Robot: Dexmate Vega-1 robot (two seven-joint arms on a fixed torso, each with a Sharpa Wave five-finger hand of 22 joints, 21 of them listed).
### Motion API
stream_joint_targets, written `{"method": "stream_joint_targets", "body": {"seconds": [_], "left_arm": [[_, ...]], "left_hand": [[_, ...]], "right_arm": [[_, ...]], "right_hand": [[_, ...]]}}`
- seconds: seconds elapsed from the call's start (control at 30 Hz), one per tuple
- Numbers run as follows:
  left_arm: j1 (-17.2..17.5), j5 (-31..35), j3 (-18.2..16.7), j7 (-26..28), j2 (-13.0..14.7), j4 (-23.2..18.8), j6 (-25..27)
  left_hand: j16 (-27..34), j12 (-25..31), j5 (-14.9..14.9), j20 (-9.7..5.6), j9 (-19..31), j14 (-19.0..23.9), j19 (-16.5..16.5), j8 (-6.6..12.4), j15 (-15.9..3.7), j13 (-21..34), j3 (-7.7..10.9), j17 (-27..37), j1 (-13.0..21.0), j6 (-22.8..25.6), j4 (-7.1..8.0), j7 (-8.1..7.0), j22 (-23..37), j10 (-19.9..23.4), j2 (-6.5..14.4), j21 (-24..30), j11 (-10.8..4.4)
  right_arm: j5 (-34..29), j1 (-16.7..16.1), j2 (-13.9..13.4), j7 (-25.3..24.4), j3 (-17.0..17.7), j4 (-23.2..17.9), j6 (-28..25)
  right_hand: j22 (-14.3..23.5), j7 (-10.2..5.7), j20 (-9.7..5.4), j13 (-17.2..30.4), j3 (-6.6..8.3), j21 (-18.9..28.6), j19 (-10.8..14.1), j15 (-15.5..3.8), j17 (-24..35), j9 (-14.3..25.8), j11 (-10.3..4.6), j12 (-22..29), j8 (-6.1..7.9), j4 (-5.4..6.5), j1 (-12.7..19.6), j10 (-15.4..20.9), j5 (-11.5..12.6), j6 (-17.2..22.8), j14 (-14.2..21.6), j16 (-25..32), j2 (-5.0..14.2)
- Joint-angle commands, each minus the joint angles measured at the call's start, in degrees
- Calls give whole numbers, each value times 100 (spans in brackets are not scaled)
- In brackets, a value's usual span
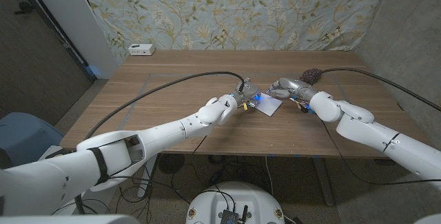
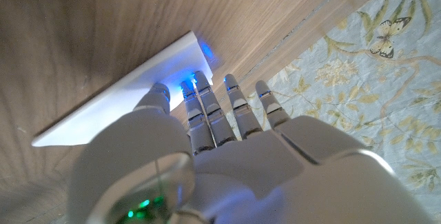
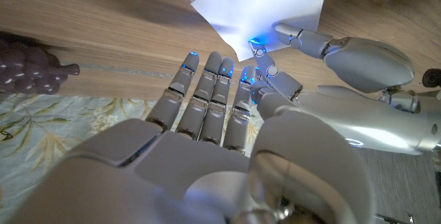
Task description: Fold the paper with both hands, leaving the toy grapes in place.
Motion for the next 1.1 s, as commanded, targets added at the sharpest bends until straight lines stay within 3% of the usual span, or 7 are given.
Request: {"method": "stream_joint_targets", "body": {"seconds": [0.03, 0.43, 0.57, 0.77, 1.1], "left_arm": [[-48, 49, 52, 8, -56, 113, 29], [-22, -88, -33, 353, -46, 130, -53], [40, -247, -158, 536, -18, 61, -105], [157, -517, -385, 741, 76, -134, -171], [396, -900, -753, 1155, 259, -551, -364]], "left_hand": [[-28, -48, -16, 1, 13, 34, -27, -23, -366, -16, 28, -6, -44, 51, 6, -14, 11, 37, -23, 37, -7], [-25, -90, -18, 3, 15, 105, -13, -50, -370, -69, 66, -23, -105, 77, 5, -16, 5, 133, -5, 58, 39], [-3, -129, 8, -13, 18, 217, 96, -52, -390, -107, 186, -32, -78, 139, -10, 31, 3, 188, 125, 115, 102], [4, -155, 30, -25, 21, 302, 166, -54, -369, -141, 315, -42, -49, 199, -30, 70, 1, 263, 199, 158, 206], [6, -212, 38, -21, 23, 393, 279, -108, -344, -167, 386, -52, -83, 138, -43, 57, -2, 253, 154, 218, 279]], "right_arm": [[-521, 73, -4, 127, -169, -123, -145], [-1000, 216, 37, 403, -354, -153, -279], [-1109, 257, 63, 489, -401, -137, -308], [-1274, 306, 84, 614, -465, -136, -354], [-1409, 295, 121, 674, -476, -166, -439]], "right_hand": [[24, -37, -12, -5, 68, 29, 22, -146, 14, 6, -71, 33, 23, -30, 86, 125, 15, 113, -59, -2, -16], [26, -49, -28, -13, 101, -4, -65, -193, 11, 6, -101, 16, 14, -42, 107, 259, -6, 248, -269, -101, -50], [27, -62, -41, -14, 115, -11, -83, -216, 27, 6, -121, 4, 6, -50, 134, 270, -7, 267, -289, -97, -22], [28, -70, -48, -16, 133, -17, -100, -251, 43, 7, -147, -8, -7, -61, 168, 299, -7, 286, -305, -91, -10], [29, -67, -50, -17, 147, -20, -109, -261, 49, 7, -148, -40, -34, -62, 183, 287, -11, 282, -326, -100, -19]]}}
